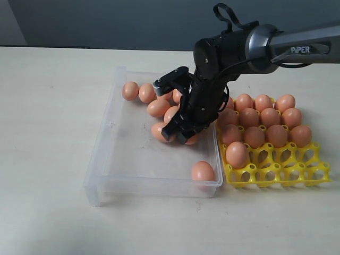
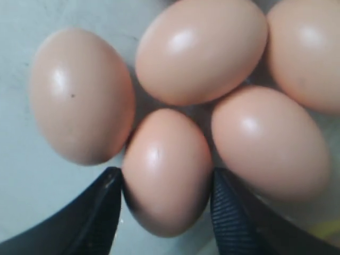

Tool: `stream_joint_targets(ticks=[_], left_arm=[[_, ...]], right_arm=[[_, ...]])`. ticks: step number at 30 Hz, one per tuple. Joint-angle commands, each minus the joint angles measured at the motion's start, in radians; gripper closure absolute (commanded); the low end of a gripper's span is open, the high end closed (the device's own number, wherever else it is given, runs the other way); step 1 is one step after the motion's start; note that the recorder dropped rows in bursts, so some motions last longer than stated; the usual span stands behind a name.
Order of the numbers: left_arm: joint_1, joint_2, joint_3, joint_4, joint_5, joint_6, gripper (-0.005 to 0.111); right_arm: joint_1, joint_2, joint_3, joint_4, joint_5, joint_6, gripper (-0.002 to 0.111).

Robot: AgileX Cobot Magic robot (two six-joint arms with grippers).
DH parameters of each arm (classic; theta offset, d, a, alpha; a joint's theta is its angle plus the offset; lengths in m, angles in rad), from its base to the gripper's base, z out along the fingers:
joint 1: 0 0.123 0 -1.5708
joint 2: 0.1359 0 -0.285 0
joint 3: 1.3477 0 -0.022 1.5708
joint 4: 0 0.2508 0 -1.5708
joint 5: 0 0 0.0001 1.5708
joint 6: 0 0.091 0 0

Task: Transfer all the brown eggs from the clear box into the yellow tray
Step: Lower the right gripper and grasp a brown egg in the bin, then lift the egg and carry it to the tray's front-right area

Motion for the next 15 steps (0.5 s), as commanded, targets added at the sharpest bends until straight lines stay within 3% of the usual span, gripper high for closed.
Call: stream_joint_targets(ticks=[1, 12, 15], left_arm=[[0.0, 0.001, 0.005, -0.002, -0.012, -0.001, 0.095], [0.0, 0.001, 0.005, -0.002, -0.012, -0.001, 0.095], [0.0, 0.001, 0.005, -0.002, -0.012, -0.001, 0.095]], right_arm=[[0.003, -0.031, 0.057, 0.123, -0.118, -0.002, 0.109], [-0.011, -0.421, 0.545, 0.125, -0.688, 0.138, 0.109], [-0.02, -0.536, 0.632, 0.128, -0.716, 0.161, 0.109]])
